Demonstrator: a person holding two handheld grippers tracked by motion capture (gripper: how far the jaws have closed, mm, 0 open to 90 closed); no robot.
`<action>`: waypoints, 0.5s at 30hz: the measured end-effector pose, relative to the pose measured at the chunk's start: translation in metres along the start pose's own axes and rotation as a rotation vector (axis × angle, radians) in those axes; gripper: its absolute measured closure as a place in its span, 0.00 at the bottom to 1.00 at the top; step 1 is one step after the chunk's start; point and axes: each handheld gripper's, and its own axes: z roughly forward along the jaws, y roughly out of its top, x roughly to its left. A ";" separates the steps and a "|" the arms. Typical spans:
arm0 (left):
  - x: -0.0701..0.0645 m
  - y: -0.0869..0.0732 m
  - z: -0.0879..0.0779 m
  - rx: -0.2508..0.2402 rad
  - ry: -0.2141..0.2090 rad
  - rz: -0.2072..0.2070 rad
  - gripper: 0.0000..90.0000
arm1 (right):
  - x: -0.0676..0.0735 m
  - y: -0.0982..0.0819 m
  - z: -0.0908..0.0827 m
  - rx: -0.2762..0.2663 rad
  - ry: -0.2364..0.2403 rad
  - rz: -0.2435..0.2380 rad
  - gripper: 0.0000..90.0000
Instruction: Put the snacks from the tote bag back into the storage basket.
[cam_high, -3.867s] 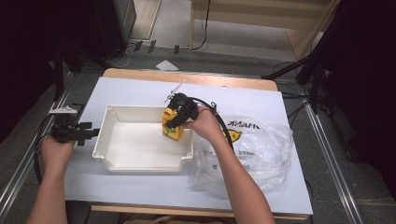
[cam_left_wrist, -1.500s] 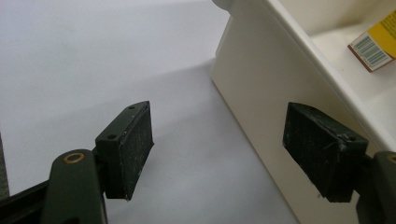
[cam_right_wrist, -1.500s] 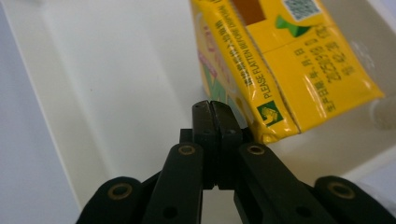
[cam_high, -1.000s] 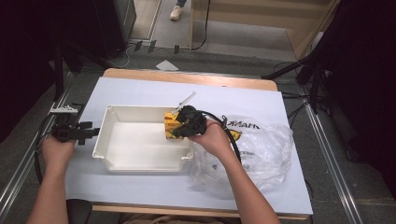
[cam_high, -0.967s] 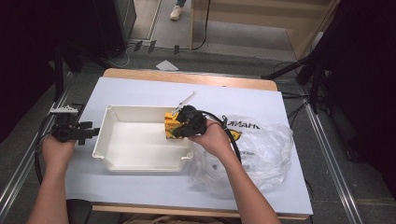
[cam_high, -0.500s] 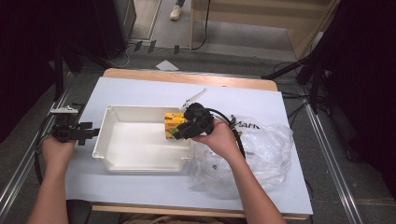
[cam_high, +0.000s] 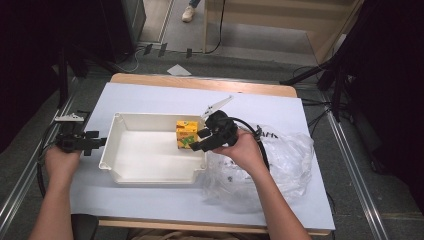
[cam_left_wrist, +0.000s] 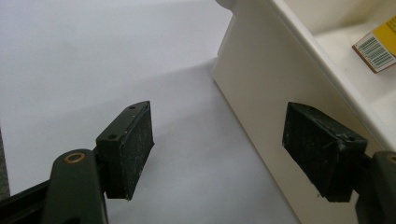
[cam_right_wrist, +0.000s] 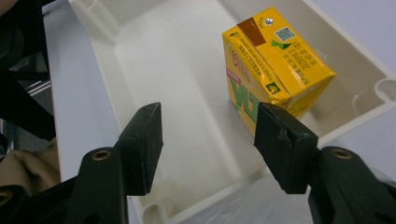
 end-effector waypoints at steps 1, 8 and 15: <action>0.000 0.000 0.000 0.001 0.000 -0.002 0.29 | 0.000 -0.001 -0.001 -0.003 -0.005 0.007 0.46; -0.001 0.000 0.000 0.003 0.003 0.000 0.29 | -0.003 -0.010 -0.010 -0.014 -0.036 0.016 0.41; 0.000 0.000 0.000 0.003 0.001 0.001 0.29 | -0.007 -0.020 -0.022 -0.045 -0.067 0.018 0.34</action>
